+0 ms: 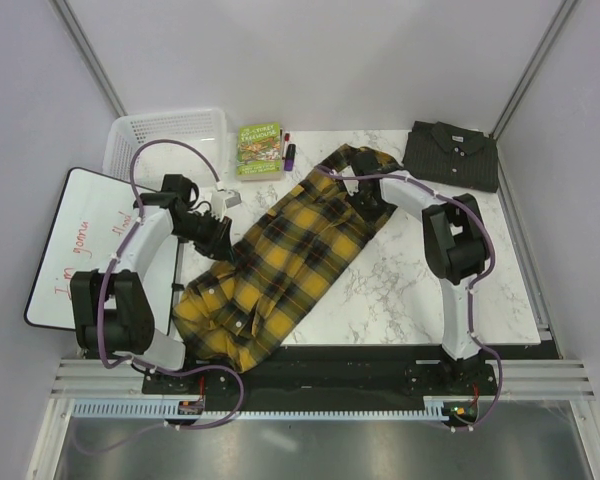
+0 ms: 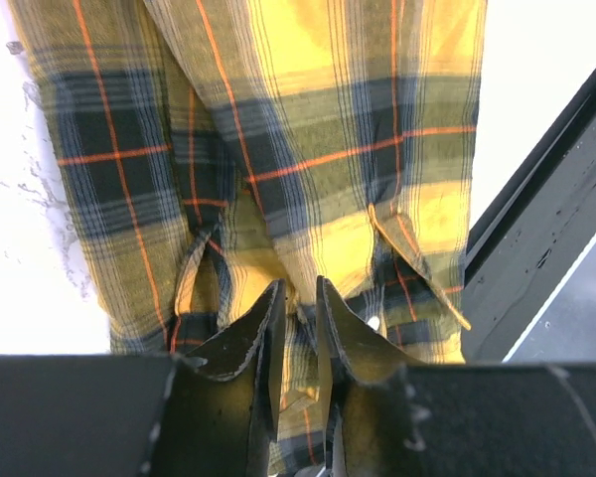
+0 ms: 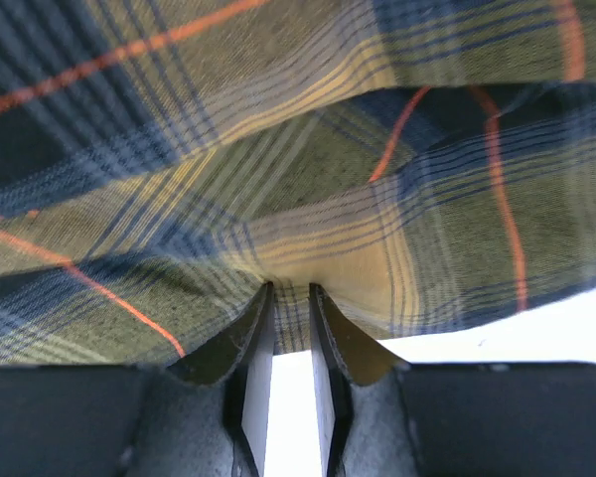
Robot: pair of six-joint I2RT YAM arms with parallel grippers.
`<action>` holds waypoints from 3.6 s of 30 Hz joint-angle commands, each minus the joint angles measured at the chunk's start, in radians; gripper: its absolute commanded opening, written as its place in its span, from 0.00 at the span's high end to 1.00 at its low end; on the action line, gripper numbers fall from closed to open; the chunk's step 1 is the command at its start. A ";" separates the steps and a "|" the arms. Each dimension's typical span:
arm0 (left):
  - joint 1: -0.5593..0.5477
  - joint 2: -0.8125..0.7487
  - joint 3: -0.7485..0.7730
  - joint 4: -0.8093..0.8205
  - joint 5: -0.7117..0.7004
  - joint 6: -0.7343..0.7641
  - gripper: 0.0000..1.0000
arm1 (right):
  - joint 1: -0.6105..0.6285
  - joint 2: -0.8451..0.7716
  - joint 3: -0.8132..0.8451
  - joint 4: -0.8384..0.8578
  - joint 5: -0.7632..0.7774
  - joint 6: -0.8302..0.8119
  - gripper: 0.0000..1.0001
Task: Fold and stack the long sleeve shirts
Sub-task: Fold the shirt
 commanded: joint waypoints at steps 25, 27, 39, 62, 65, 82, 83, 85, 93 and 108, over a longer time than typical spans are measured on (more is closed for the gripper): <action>-0.615 0.206 -0.183 0.212 -0.200 -0.074 0.91 | -0.136 -0.189 0.153 -0.016 -0.147 -0.022 0.66; -0.689 0.209 -0.149 0.212 -0.177 -0.123 0.92 | -0.178 -0.177 0.167 -0.044 -0.254 0.009 0.66; -0.300 -0.153 -0.043 0.232 0.190 -0.179 0.26 | -0.100 -0.106 -0.005 0.242 -0.977 0.515 0.50; -0.402 -0.366 -0.256 0.470 -0.033 -0.157 0.01 | -0.071 0.432 0.678 -0.239 -0.463 0.055 0.56; -0.444 -0.337 -0.250 0.490 -0.109 -0.172 0.01 | -0.071 0.298 0.559 -0.262 -0.481 -0.040 0.51; -0.503 0.022 -0.238 0.347 -0.230 0.073 0.41 | -0.058 -0.103 -0.114 -0.074 -0.423 0.065 0.54; -0.503 0.028 -0.240 0.344 -0.231 0.070 0.41 | -0.060 -0.085 -0.111 -0.063 -0.399 0.065 0.55; -0.502 0.037 -0.243 0.346 -0.224 0.064 0.42 | -0.063 -0.021 -0.065 -0.043 -0.333 0.062 0.58; -0.554 0.167 -0.194 0.346 -0.086 -0.095 0.48 | -0.112 0.206 0.263 -0.075 -0.224 0.033 0.60; -0.657 -0.099 -0.153 0.329 0.040 -0.095 0.25 | -0.144 -0.274 0.094 -0.271 -0.468 -0.351 0.40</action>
